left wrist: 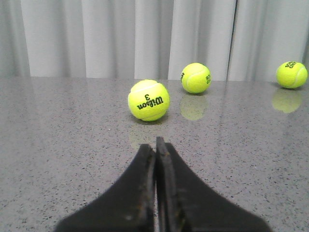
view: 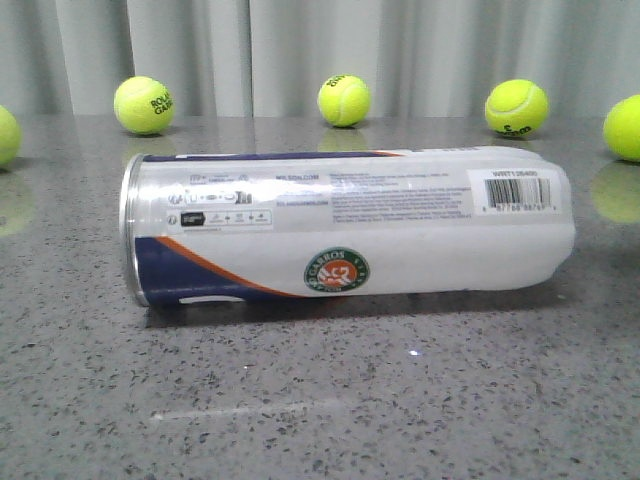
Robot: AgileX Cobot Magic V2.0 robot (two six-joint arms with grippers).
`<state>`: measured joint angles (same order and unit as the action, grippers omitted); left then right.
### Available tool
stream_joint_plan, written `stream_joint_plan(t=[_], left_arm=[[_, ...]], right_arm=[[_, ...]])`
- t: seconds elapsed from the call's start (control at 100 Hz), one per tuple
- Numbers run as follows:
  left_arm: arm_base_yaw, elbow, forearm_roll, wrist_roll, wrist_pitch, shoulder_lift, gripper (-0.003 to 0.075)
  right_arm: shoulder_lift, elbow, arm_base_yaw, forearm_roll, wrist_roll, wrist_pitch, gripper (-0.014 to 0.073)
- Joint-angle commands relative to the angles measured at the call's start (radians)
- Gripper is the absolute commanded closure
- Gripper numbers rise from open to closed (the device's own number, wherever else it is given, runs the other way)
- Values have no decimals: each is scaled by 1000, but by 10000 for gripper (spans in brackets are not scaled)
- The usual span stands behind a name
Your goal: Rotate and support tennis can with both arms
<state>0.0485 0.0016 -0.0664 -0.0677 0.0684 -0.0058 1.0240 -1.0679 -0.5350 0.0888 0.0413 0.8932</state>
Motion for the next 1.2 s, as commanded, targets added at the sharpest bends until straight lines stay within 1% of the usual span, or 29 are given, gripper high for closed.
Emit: stream_joint_plan(t=[0.0, 0.23, 0.37, 0.49, 0.61, 0.69, 0.81, 0.86, 0.98, 1.05, 1.19], left_arm=[[-4, 44, 1, -6, -83, -34, 739], [-4, 44, 1, -6, -83, -34, 738], [-4, 44, 1, -6, -83, -34, 738], [-4, 44, 1, -6, -85, -34, 739], [-4, 26, 1, -6, -99, -34, 739], [-4, -11, 1, -6, -68, -34, 739], [-4, -108, 1, -6, 7, -13, 739], [-4, -156, 1, -6, 63, 7, 739], [-4, -297, 3, -6, 307, 93, 739], [-4, -373, 3, -6, 418, 165, 739], [-4, -481, 1, -6, 542, 334, 738]], right_arm=[[-131, 68, 8, -59, 56, -149, 654], [-425, 326, 8, -89, 73, -375, 654], [-598, 455, 8, -89, 72, -452, 654], [-747, 546, 8, -89, 72, -495, 654], [-871, 599, 8, -89, 72, -484, 653], [-920, 618, 8, -89, 72, -483, 653], [-946, 630, 8, -89, 72, -484, 653], [-946, 630, 8, -89, 72, -483, 653], [-946, 630, 8, -89, 72, -484, 653], [-946, 630, 8, -89, 72, -484, 653], [-946, 630, 8, -89, 72, -484, 653]])
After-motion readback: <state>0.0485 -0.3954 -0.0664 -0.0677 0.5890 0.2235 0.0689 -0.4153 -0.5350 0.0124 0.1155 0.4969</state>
